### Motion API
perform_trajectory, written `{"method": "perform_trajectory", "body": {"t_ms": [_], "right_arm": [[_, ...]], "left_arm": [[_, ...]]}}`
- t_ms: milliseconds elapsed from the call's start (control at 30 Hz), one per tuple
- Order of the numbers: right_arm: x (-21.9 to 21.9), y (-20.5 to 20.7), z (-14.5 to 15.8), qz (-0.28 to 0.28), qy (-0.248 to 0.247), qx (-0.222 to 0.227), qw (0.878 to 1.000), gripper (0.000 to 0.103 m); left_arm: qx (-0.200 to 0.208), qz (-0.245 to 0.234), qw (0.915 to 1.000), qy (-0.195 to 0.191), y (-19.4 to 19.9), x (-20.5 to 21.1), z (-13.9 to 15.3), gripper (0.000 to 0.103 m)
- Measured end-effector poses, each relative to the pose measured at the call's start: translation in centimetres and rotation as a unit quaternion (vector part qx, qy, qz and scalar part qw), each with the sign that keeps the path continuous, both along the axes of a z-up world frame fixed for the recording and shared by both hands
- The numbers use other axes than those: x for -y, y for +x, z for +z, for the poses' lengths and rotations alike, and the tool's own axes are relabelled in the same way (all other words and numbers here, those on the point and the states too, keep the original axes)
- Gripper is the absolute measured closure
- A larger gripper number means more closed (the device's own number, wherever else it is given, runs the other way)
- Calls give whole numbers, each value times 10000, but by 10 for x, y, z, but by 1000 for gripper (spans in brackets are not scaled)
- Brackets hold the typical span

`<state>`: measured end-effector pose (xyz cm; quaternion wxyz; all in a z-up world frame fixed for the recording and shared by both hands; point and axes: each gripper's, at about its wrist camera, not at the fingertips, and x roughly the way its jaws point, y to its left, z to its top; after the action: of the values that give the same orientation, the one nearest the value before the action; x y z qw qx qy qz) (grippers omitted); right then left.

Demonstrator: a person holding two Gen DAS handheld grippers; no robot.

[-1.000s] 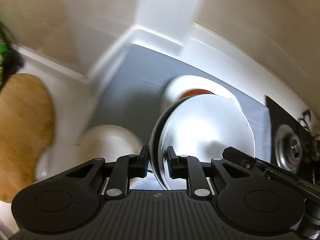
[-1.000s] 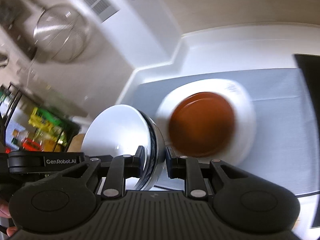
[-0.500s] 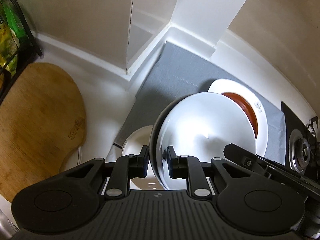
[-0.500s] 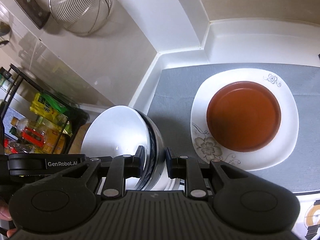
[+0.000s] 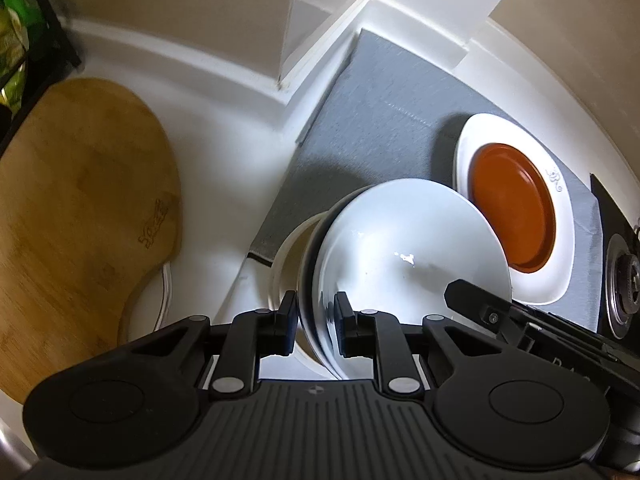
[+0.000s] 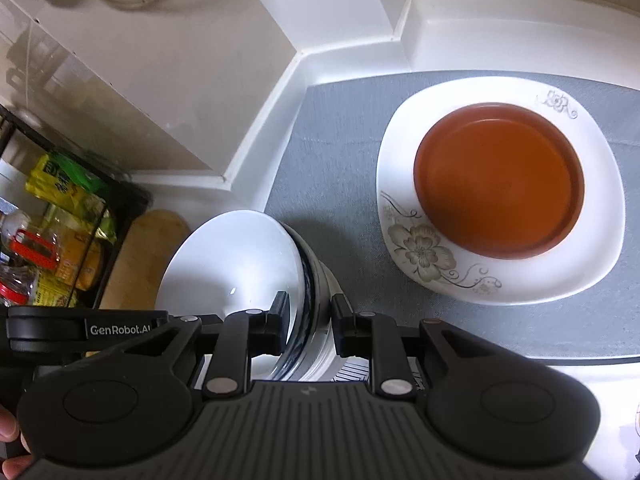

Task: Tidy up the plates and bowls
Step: 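Lift the nested bowls with both tools and carry them toward the plate stack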

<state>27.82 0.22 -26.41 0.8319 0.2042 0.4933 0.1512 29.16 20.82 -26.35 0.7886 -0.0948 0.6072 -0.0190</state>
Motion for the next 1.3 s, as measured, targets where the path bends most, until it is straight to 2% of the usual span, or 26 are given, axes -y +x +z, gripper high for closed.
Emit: {"method": "perform_trajectory", "body": {"t_ms": [100, 233, 433, 600, 733, 833, 900, 967, 1100, 1233, 1300], "right_arm": [[-5, 4, -3, 35, -124, 26, 9999, 79], [-9, 6, -4, 113, -221, 125, 9996, 79], [-6, 8, -10, 192, -168, 34, 9997, 79], [-7, 6, -10, 230, -127, 94, 9996, 79], [1, 6, -1, 207, 23, 206, 9996, 78], [3, 7, 10, 273, 32, 429, 9987, 77], [1, 9, 14, 386, -147, 573, 9975, 80], [-1, 12, 13, 489, -116, 537, 9973, 99], [4, 16, 7, 434, 121, 358, 9983, 99], [-1, 13, 9, 548, -35, 433, 9975, 99], [-4, 14, 11, 575, -112, 445, 9973, 99]], "left_arm": [[-99, 52, 9999, -26, 2, -2, -8, 82], [-10, 36, 10000, -2, 4, -4, -8, 82], [-31, 122, 9999, -77, 3, -13, -8, 83], [-24, 185, 9993, -330, 1, -22, -6, 83], [211, 148, 9987, -435, -1, -29, 4, 83], [496, -45, 9983, -316, -1, -27, 10, 83], [539, -176, 9981, -228, 2, -24, 8, 88], [531, -246, 9980, -220, 5, -23, 3, 89], [549, -220, 9978, -294, 6, -26, -3, 89], [421, -130, 9982, -417, 10, -29, -13, 88], [190, -7, 9986, -494, 13, -34, -21, 78]]}}
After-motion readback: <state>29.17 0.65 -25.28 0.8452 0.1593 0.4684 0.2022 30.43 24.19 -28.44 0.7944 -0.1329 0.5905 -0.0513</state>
